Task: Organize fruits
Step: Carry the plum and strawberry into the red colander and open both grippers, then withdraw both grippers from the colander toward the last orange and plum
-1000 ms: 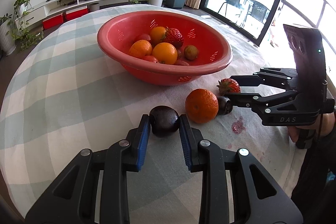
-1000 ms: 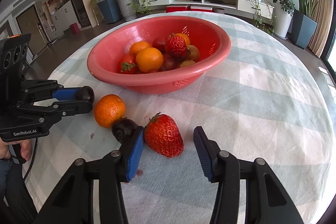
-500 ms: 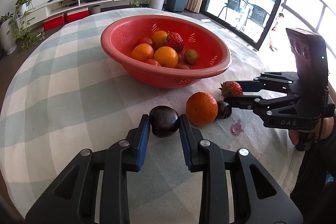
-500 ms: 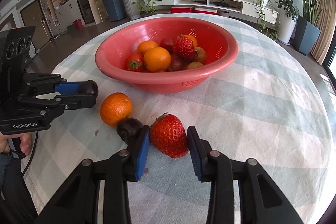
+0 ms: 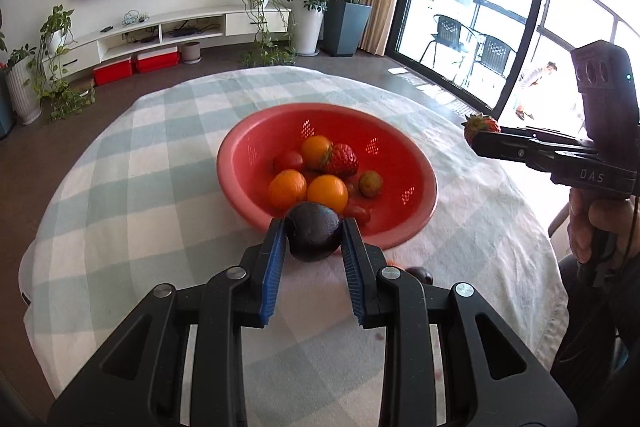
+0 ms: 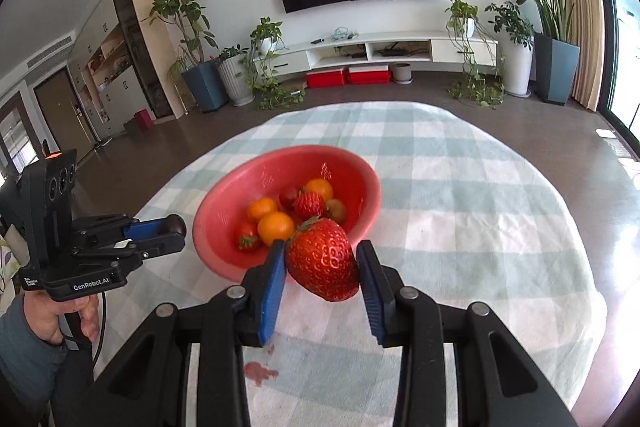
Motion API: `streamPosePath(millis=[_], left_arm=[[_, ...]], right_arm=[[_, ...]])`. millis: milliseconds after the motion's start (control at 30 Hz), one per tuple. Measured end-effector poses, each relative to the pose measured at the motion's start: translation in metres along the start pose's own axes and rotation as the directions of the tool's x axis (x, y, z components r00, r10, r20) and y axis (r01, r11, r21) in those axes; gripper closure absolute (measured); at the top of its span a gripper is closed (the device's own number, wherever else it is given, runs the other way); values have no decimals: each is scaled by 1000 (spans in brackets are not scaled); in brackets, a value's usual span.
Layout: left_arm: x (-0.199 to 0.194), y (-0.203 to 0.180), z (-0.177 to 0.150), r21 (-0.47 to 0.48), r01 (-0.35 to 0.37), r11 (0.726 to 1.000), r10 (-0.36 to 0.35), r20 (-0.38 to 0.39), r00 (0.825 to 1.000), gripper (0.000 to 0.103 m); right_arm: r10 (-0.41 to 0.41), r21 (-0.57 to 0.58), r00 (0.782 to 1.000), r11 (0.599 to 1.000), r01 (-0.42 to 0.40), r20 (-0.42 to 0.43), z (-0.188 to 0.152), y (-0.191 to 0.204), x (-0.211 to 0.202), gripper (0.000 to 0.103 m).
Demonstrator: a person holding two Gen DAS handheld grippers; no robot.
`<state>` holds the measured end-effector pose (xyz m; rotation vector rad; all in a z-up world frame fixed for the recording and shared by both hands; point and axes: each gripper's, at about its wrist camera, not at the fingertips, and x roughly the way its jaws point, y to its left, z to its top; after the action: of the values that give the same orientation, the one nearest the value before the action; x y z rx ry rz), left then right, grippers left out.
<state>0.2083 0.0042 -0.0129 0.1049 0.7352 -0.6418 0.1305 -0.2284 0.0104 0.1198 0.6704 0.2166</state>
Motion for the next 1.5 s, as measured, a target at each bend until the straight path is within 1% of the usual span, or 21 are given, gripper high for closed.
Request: streamPosePath(millis=[133, 233, 300, 400, 533, 667, 833, 867, 900, 933, 967, 1167, 1233, 1300, 1500], left_arm=[[13, -11, 29, 48, -20, 999, 20, -1, 1000, 76], [34, -14, 40, 60, -24, 998, 26, -29, 999, 76], [47, -17, 41, 70, -34, 997, 38, -54, 998, 76], [63, -20, 37, 87, -44, 995, 52, -85, 995, 76], [76, -22, 34, 97, -58, 994, 68, -106, 992, 76], [85, -18, 28, 95, -55, 994, 66, -117, 991, 76], [88, -18, 25, 103, -60, 993, 72, -116, 991, 74], [87, -18, 25, 104, -61, 993, 72, -113, 991, 67], [86, -19, 25, 104, -62, 993, 73, -104, 992, 50], [84, -19, 25, 101, -65, 993, 74, -96, 993, 42], [82, -18, 25, 98, -69, 993, 78, -90, 993, 37], [73, -17, 24, 87, -69, 994, 75, -72, 995, 37], [67, -18, 24, 87, -76, 993, 82, -62, 995, 33], [58, -18, 23, 80, -81, 993, 85, -46, 995, 28], [28, -16, 12, 55, -92, 994, 92, -7, 996, 16]], right_arm=[[8, -68, 1000, 998, -8, -12, 25, 16, 17, 65], [11, -98, 999, 995, -16, -51, 29, 25, 39, 65], [16, -98, 996, 995, -24, -84, 27, 26, 54, 65], [-4, -91, 989, 996, -9, -145, 18, 23, 76, 65], [-37, -101, 982, 995, 18, -186, 10, 18, 95, 65], [-69, -140, 976, 989, 41, -207, 3, 18, 105, 65], [-89, -170, 975, 984, 54, -202, 1, 20, 107, 64], [-90, -173, 975, 983, 55, -201, 0, 21, 106, 64], [-89, -174, 976, 983, 54, -201, 1, 21, 106, 64], [-89, -172, 975, 984, 54, -202, 1, 21, 106, 64], [-90, -168, 975, 984, 55, -202, 2, 20, 106, 64], [-86, -170, 976, 984, 52, -199, 2, 21, 105, 63], [-81, -166, 979, 985, 50, -186, 2, 21, 101, 53], [-80, -162, 982, 985, 51, -173, 3, 21, 97, 49], [-64, -160, 991, 986, 44, -119, 2, 23, 64, 48]])
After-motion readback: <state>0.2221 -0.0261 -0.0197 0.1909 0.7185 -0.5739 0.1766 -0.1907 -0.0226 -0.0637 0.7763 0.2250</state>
